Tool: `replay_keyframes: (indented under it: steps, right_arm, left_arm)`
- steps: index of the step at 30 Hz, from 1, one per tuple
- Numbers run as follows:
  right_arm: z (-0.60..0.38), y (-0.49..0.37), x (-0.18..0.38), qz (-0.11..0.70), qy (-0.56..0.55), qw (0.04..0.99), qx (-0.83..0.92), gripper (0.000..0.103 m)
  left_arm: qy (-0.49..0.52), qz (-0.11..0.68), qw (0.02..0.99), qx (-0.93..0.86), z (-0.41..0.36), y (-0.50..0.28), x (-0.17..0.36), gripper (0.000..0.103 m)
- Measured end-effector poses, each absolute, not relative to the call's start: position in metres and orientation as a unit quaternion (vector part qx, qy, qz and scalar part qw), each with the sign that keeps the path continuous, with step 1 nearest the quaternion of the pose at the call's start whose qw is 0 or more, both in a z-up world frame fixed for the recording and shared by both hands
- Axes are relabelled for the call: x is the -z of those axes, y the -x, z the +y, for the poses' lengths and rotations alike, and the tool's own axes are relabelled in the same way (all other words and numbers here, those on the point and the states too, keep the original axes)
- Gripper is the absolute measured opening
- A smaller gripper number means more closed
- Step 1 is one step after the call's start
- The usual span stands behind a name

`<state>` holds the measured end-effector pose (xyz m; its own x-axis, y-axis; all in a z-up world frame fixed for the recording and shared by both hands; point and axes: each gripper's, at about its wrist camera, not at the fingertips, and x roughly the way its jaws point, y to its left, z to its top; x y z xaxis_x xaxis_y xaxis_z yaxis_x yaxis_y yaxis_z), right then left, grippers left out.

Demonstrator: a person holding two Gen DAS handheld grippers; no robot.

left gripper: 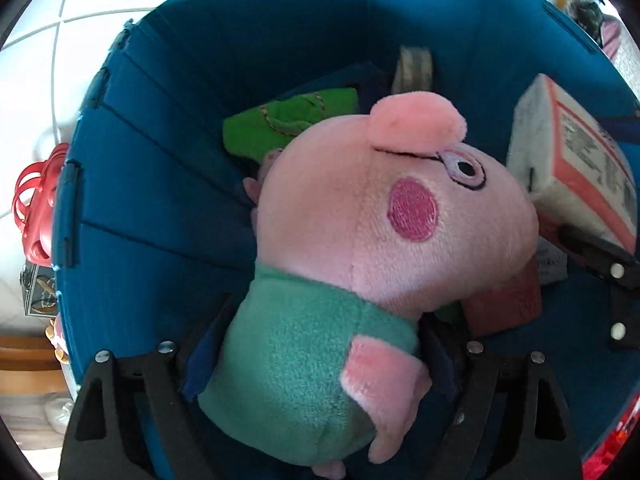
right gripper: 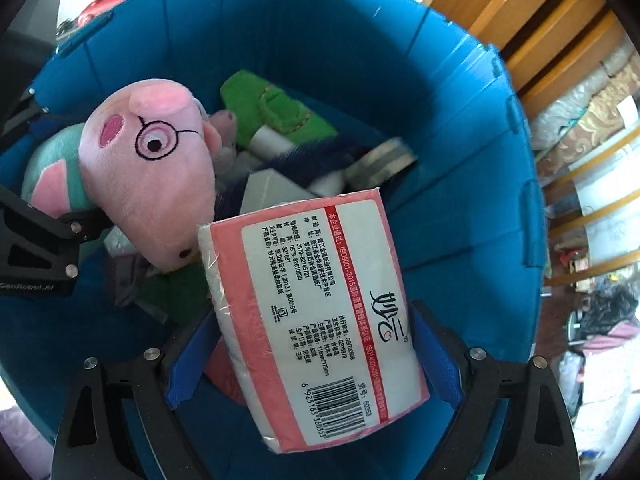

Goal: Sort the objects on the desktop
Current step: 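Carry the pig plush and tissue pack into the blue crate and open both grippers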

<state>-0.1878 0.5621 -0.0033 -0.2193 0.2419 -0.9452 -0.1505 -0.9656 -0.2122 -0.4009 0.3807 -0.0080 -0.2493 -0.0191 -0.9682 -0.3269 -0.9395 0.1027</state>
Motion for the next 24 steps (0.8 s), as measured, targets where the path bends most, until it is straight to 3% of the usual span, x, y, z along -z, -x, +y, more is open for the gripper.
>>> replay_keyframes:
  steps: [24]
  right_arm:
    - [0.548, 0.169, 0.012, -0.057, 0.639, 0.094, -0.761, 0.1]
  left_arm:
    - [0.587, 0.165, 0.125, -0.783, 0.398, 0.364, -0.011, 0.085]
